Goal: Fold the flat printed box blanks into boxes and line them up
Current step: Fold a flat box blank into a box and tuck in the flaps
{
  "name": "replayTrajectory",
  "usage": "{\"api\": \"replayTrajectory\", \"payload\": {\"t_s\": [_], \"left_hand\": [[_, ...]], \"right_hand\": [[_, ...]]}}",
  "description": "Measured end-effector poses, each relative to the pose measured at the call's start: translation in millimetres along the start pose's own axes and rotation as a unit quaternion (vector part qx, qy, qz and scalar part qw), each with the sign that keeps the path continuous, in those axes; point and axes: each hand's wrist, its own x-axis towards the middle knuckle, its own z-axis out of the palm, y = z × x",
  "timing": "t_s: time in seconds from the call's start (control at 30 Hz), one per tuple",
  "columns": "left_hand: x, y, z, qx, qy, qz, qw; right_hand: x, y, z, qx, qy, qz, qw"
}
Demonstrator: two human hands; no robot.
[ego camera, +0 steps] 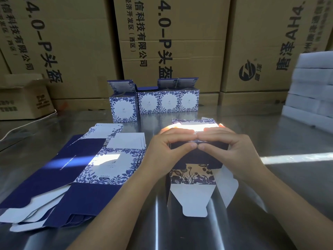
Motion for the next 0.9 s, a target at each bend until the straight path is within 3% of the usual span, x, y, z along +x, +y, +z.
{"api": "replayTrajectory", "payload": {"t_s": [0.73, 0.9], "left_hand": [[3, -2, -2, 0.024, -0.011, 0.012, 1.000], [4, -4, -15, -0.017, -0.038, -0.038, 0.998]], "right_hand": [[1, -1, -1, 0.023, 0.002, 0.031, 0.999], [2, -5, -5, 0.014, -0.010, 0.057, 0.998]]}}
